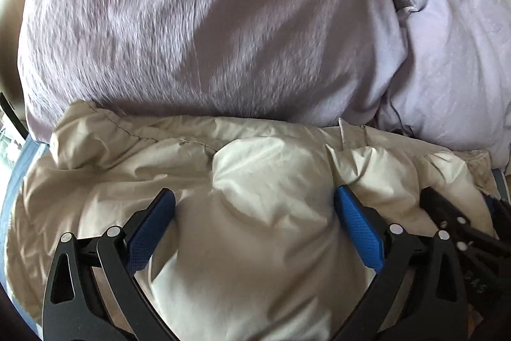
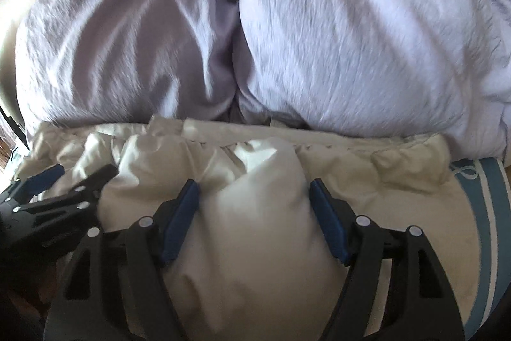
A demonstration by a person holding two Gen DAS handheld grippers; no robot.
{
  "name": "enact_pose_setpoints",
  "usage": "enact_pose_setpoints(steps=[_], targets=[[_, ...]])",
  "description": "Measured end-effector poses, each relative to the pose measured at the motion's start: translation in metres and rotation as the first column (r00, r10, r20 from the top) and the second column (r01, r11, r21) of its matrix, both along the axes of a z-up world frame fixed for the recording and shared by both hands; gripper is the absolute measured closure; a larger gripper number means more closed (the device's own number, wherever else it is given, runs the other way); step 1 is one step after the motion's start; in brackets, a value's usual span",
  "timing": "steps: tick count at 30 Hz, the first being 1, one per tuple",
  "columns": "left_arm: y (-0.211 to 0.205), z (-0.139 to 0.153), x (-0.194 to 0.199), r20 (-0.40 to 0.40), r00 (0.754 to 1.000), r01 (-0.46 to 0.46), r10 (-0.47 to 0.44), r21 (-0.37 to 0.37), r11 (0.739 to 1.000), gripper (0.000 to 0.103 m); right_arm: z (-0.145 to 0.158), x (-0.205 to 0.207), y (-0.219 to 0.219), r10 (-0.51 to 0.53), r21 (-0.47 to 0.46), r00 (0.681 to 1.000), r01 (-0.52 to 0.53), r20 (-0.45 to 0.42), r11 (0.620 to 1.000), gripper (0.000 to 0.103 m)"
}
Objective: Fold large clothes
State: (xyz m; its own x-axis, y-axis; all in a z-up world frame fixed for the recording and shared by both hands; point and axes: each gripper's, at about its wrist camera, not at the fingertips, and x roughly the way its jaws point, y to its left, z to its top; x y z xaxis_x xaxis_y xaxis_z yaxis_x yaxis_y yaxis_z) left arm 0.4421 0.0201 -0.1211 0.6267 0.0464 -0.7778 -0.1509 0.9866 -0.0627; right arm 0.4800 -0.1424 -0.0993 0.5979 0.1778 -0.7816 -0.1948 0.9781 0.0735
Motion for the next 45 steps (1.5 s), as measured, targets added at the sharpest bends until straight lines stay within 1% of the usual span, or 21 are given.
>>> enact_pose_setpoints(steps=[4,10,23,31,34,38,42,45], targets=[[-0.005,-0.012,0.009,-0.007,1.000,-0.002,0.002,-0.015,1.000,0.001,-0.013,0.005,0.003,-0.009,0.002,1.000,0.009,-0.009,1.000,0.027],[-0.014,-0.028,0.018,-0.009,1.000,-0.002,0.002,-0.013,1.000,0.001,-0.025,0.006,0.005,-0.017,0.000,1.000,0.017,-0.009,1.000,0.023],[-0.019,-0.040,0.020,-0.003,1.000,-0.017,0.017,-0.007,1.000,0.001,-0.043,0.005,0.005,-0.030,0.003,1.000,0.030,0.003,1.000,0.021],[-0.014,-0.037,0.018,-0.005,1.000,-0.019,0.019,-0.013,1.000,0.001,-0.046,0.008,0.001,-0.031,0.009,0.999,0.031,-0.012,0.999,0.021],[-0.011,-0.031,0.015,-0.021,1.000,-0.014,0.013,-0.030,0.999,0.001,-0.042,0.015,-0.002,-0.026,0.012,0.999,0.027,-0.037,1.000,0.022],[-0.001,-0.019,0.001,-0.025,1.000,-0.012,0.011,-0.044,0.999,0.001,-0.024,0.006,-0.017,-0.046,0.025,0.997,0.047,-0.055,0.999,0.022],[0.013,-0.006,-0.023,-0.017,1.000,-0.023,0.022,-0.029,0.999,0.001,-0.003,-0.016,-0.051,-0.087,0.027,0.995,0.089,-0.047,0.996,0.022],[0.030,0.001,-0.049,-0.016,0.998,-0.055,0.054,-0.024,0.998,0.001,0.008,-0.033,-0.082,-0.138,0.047,0.988,0.141,-0.063,0.989,0.021]])
